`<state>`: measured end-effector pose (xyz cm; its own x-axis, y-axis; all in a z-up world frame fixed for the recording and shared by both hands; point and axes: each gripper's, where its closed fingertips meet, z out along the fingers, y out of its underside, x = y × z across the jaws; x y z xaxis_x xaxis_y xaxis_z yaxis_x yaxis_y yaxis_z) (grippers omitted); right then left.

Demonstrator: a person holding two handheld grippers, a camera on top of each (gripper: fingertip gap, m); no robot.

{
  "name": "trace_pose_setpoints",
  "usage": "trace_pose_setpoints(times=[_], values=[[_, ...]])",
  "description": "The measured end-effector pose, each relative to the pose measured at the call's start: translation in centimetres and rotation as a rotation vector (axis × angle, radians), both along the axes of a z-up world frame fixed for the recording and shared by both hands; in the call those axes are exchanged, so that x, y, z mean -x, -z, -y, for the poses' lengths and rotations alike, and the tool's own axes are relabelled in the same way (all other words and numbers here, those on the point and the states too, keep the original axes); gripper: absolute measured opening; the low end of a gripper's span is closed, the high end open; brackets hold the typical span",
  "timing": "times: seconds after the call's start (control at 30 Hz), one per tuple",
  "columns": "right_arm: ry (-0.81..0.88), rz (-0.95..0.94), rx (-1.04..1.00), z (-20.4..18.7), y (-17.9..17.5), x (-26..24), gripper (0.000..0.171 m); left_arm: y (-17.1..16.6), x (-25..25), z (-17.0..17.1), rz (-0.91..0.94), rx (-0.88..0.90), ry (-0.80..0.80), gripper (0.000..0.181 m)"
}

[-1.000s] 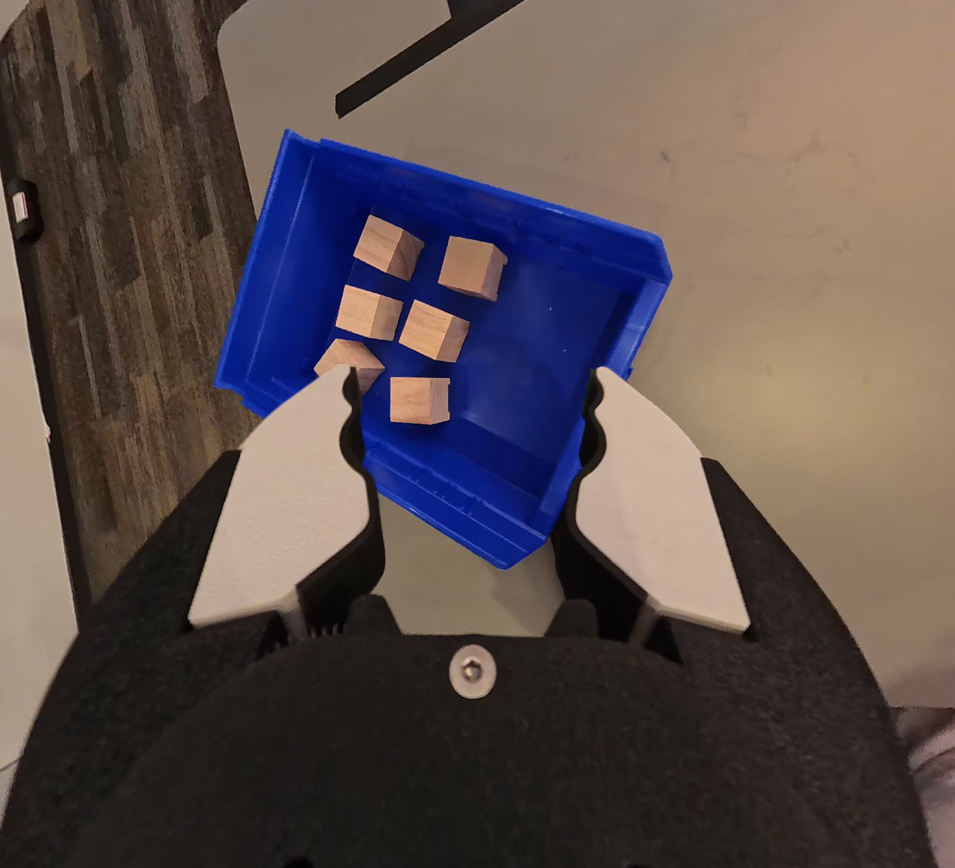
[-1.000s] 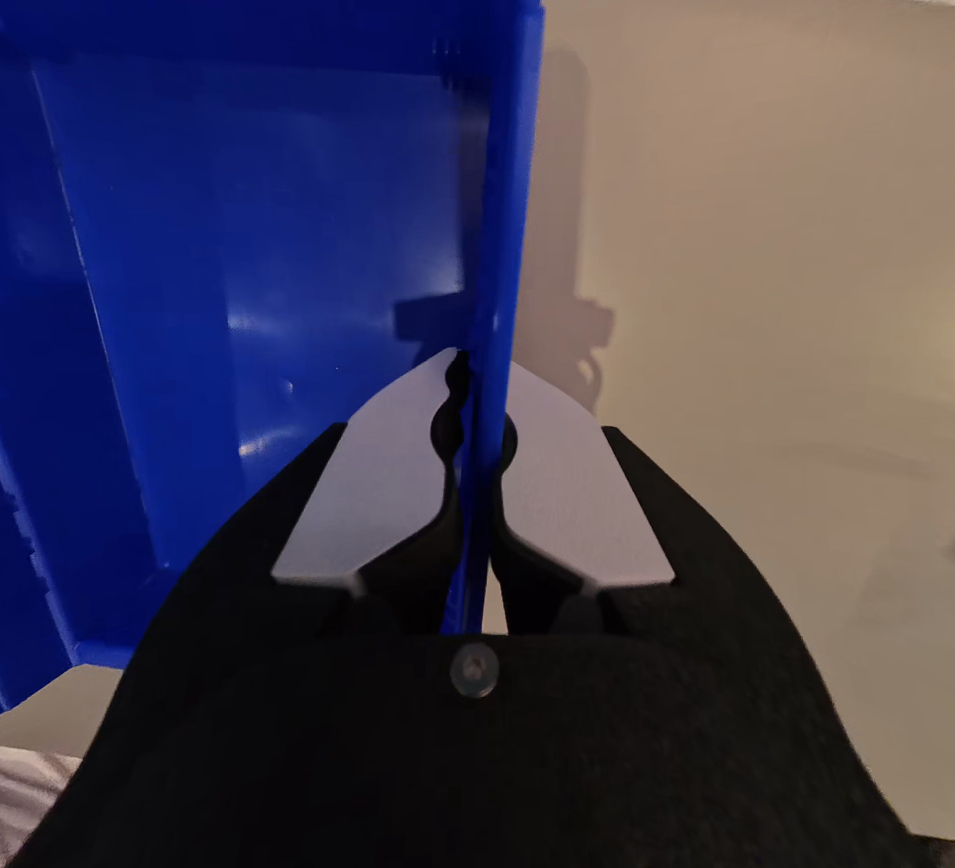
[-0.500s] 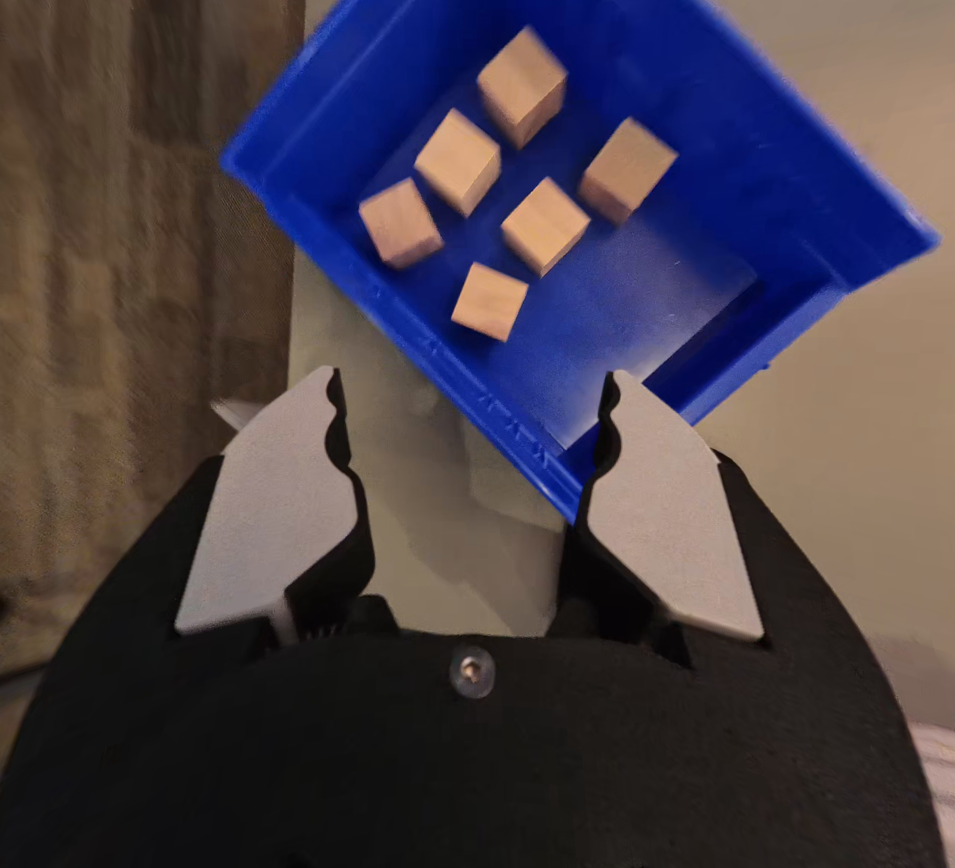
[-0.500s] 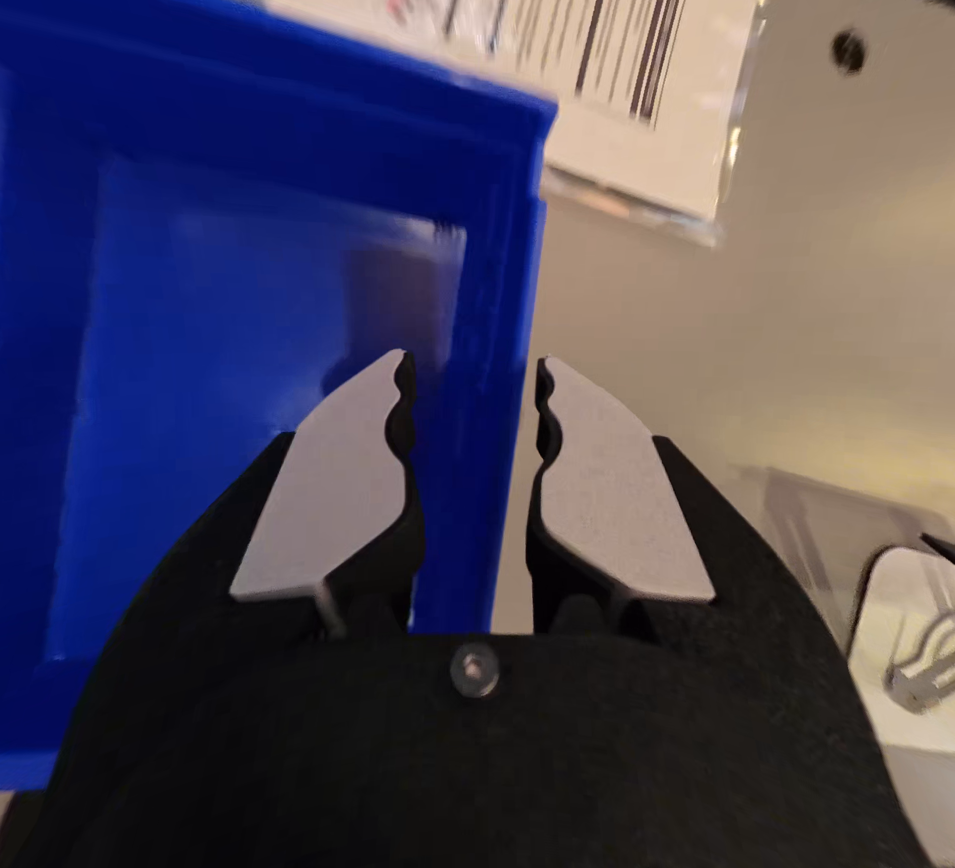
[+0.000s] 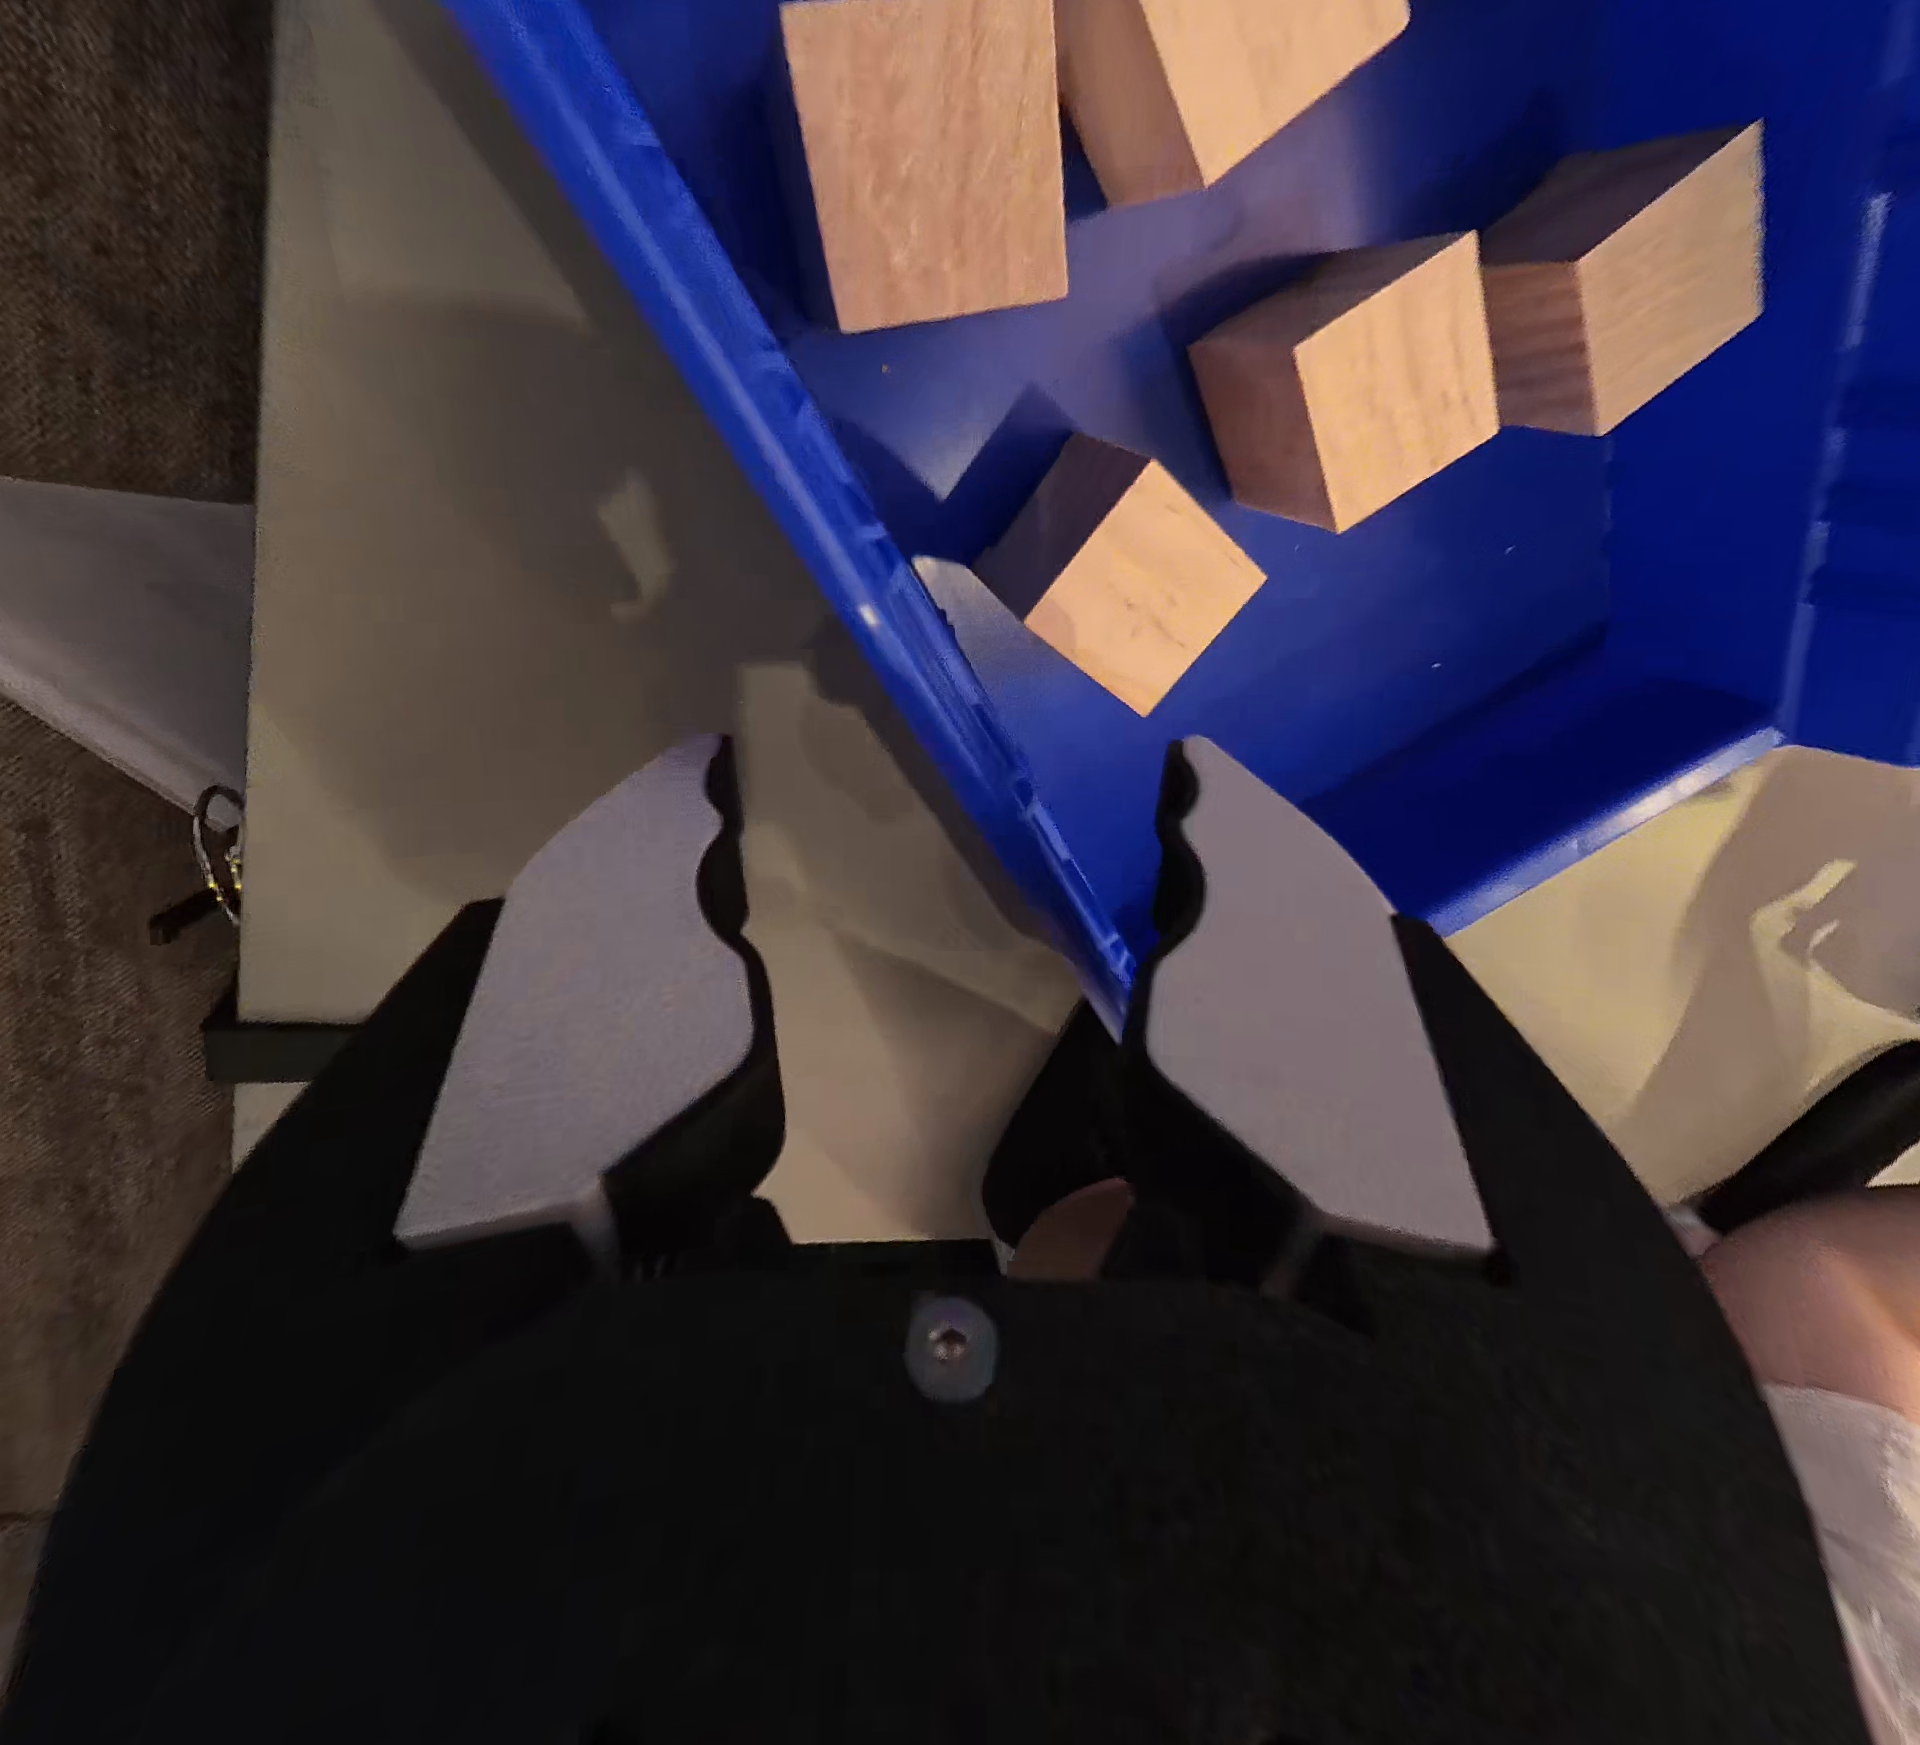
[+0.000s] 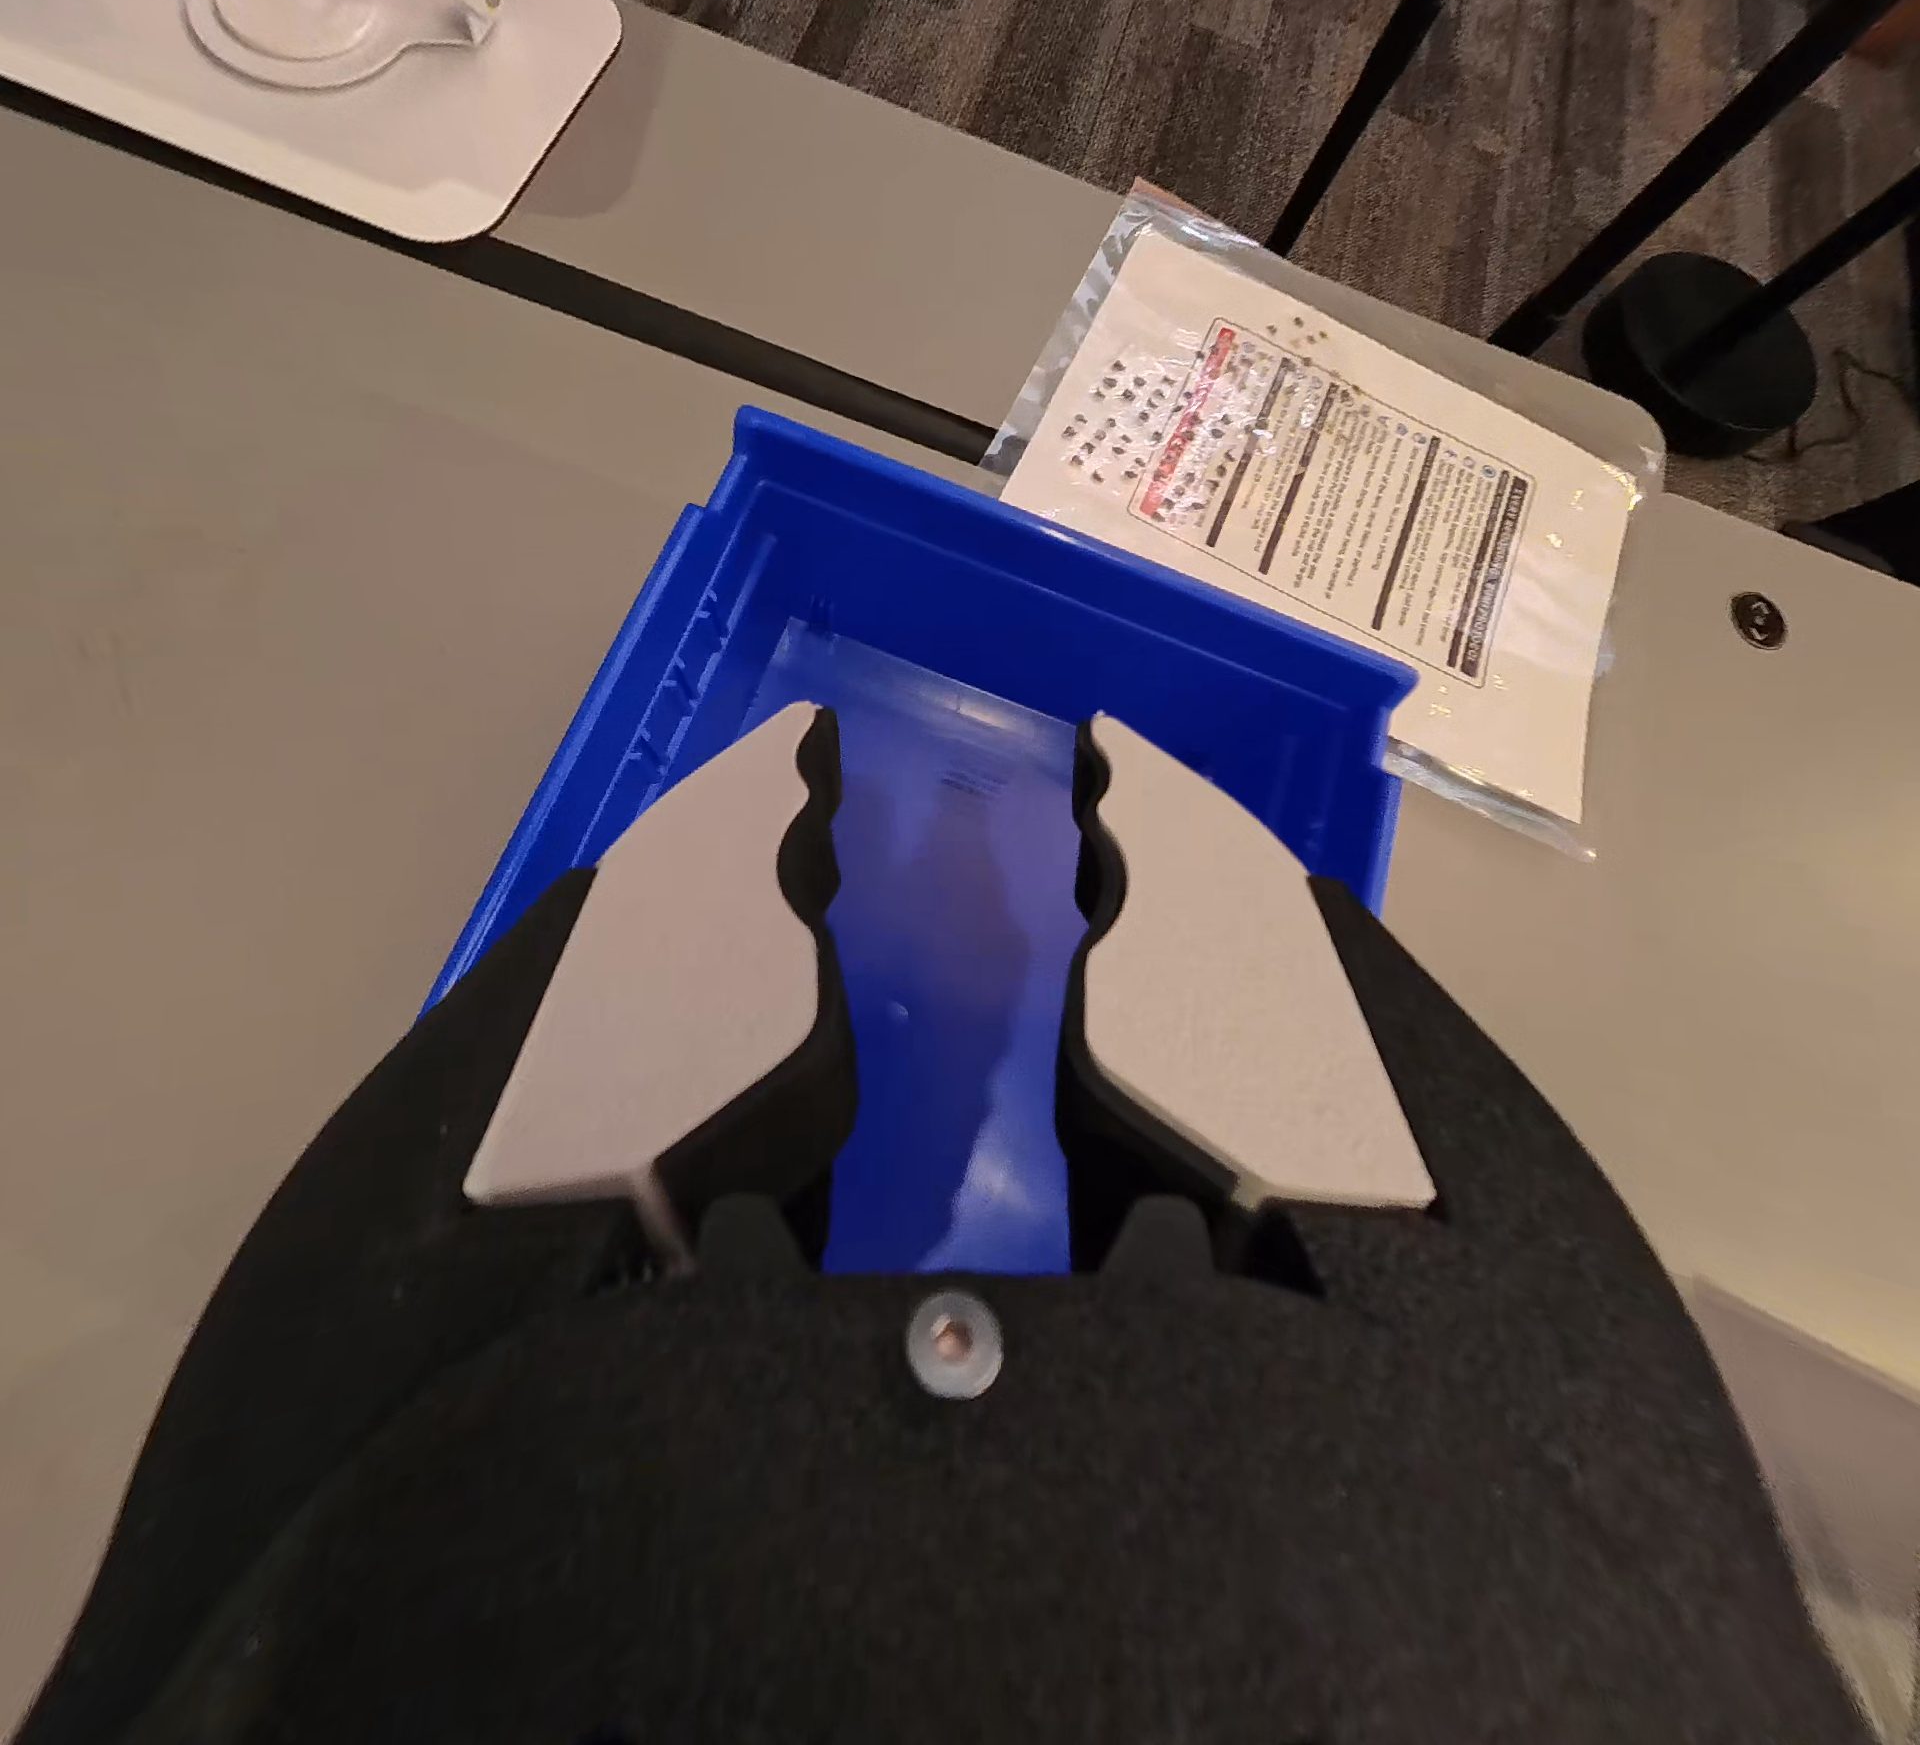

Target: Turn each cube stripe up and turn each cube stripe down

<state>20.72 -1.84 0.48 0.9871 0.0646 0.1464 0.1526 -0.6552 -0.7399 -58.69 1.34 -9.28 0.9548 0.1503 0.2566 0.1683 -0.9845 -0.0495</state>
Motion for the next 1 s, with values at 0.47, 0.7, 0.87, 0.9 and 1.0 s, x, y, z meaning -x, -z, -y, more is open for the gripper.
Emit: trace_pose_setpoints(times=[0.47, 0.7, 0.87, 0.9, 1.0], values=[[-0.025, 0.029, 0.086, -0.3, 2.2, 0.2, 0.044, 1.5, -2.8, -4.5, -0.152, -0.009, 0.308, 0.022], [-0.055, 0.051, 0.133, -0.5, 3.3, 1.1, 0.043, 1.7, -5.2, -10.4, -0.278, -0.224, 0.538, 0.011], [-0.069, 0.066, 0.160, -0.8, 4.1, 1.4, 0.043, 1.7, -5.8, -10.9, -0.295, -0.248, 0.580, 0.012], [-0.072, 0.067, 0.165, -0.8, 4.2, 1.5, 0.043, 1.7, -5.9, -10.9, -0.276, -0.266, 0.586, 0.012], [-0.079, 0.070, 0.180, -0.9, 4.7, 1.7, 0.043, 1.7, -6.4, -10.9, -0.221, -0.291, 0.594, 0.011]])
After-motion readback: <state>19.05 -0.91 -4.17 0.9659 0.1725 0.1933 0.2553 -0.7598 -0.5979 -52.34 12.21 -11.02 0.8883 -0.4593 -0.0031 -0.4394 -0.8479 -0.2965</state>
